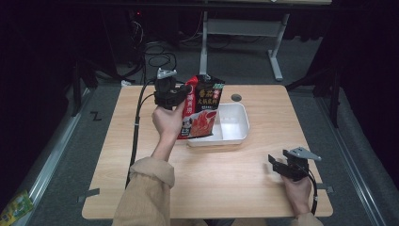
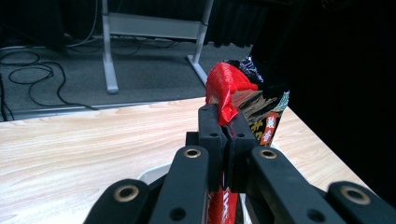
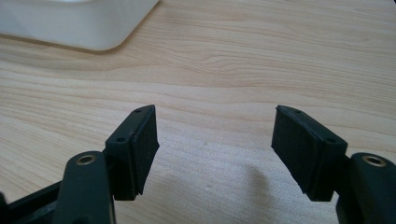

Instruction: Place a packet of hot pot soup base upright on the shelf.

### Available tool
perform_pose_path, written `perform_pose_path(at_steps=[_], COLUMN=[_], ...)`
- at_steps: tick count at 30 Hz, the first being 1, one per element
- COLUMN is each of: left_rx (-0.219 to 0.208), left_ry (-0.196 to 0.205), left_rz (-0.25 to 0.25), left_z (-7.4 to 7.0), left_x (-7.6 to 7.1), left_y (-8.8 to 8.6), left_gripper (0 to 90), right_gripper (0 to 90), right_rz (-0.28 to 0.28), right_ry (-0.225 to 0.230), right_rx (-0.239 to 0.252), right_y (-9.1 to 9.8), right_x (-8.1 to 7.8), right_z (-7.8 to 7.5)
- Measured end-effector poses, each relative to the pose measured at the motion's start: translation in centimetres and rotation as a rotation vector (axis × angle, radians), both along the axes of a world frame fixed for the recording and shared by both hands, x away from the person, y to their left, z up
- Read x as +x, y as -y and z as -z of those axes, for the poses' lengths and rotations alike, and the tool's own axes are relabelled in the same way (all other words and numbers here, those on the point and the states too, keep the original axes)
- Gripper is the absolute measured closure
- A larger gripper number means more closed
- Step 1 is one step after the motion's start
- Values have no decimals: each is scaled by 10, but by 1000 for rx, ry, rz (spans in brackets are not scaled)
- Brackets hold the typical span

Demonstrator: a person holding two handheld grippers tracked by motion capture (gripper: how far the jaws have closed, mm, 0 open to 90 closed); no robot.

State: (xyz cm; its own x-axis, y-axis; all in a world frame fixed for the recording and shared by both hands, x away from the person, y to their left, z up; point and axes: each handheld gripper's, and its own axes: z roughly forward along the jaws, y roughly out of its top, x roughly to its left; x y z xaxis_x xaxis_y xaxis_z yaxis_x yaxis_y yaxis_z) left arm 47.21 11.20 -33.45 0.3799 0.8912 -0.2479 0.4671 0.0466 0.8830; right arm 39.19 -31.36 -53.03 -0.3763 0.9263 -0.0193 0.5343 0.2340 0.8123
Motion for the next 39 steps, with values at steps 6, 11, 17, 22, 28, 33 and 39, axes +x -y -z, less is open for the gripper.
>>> perform_pose_path(at_steps=[6,11,17,22,28,33,39], left_rx=[10,9,17,33,34,23,45], left_ry=[-14,-12,-23,-34,-63,-74,-80], left_rz=[-18,-24,-16,-20,-31,-38,-34], left_z=[6,8,12,19,31,37,44], left_x=[7,10,19,25,33,36,39], left_y=[5,8,16,24,26,27,32], left_gripper=[882,880,873,869,865,861,855], right_gripper=[322,322,322,322,322,322,322], right_rz=[-1,0,5,2,2,2,3], right_ry=[0,-3,-8,0,-4,-1,0], right_rx=[4,-5,-5,2,-1,2,4], right_y=[0,-1,-2,0,-1,0,0], right_x=[0,0,0,0,0,0,0], right_z=[0,0,0,0,0,0,0])
